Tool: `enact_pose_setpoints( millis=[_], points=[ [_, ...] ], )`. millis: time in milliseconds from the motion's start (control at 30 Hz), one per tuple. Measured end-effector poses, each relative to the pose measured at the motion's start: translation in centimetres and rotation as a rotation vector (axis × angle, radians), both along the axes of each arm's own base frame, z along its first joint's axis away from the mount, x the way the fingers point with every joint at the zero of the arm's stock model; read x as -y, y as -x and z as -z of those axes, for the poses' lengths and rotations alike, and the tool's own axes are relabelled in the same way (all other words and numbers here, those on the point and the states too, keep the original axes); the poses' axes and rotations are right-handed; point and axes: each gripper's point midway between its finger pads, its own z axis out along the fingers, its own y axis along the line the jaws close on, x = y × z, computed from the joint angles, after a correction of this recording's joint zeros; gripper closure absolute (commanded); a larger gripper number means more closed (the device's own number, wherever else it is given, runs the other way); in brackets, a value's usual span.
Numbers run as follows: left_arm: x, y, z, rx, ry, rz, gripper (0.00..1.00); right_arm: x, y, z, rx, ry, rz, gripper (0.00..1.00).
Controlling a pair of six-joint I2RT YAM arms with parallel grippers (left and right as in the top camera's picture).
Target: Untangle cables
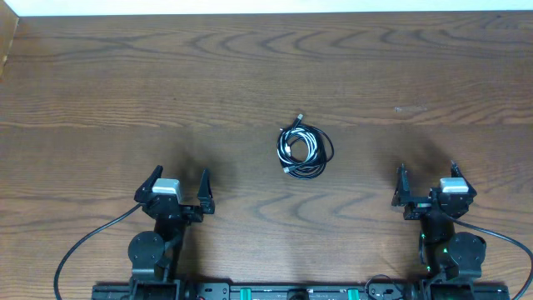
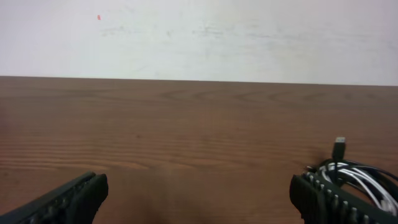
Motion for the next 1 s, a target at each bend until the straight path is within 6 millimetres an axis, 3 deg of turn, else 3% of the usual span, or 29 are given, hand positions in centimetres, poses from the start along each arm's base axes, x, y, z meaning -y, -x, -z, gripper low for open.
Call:
enact_pose_setpoints(
  millis=[133, 367, 433, 533, 733, 833, 933, 1000],
  points=[
    [0.1, 0.0, -0.2, 0.006, 0.018, 0.005, 0.02, 0.0, 0.0, 0.0, 0.0, 0.0, 0.0, 0.01],
    [3.5, 0.7, -1.1, 0.017, 0.157, 0.197, 0.02, 0.0, 0.0, 0.0, 0.0, 0.0, 0.0, 0.01],
    [4.9, 1.2, -3.1, 0.094, 0.191, 0.29, 0.02, 0.0, 0.0, 0.0, 0.0, 0.0, 0.0, 0.01],
    [6.2, 2.6, -7.8, 0.27, 0.205, 0.4, 0.02, 0.0, 0.0, 0.0, 0.0, 0.0, 0.0, 0.01],
    [6.7, 5.2, -15.3, 0.37, 0.213, 0.455, 0.02, 0.0, 0.0, 0.0, 0.0, 0.0, 0.0, 0.01],
    [6.8, 6.0, -18.3, 0.285, 0.228, 0.448, 0.02, 0.0, 0.0, 0.0, 0.0, 0.0, 0.0, 0.01],
    [6.9, 5.9, -19.3, 0.072, 0.252, 0.426, 0.02, 0.0, 0.0, 0.0, 0.0, 0.0, 0.0, 0.01],
    [6.9, 5.7, -18.9, -0.108, 0.258, 0.407, 0.02, 0.0, 0.0, 0.0, 0.0, 0.001, 0.001, 0.01]
  ],
)
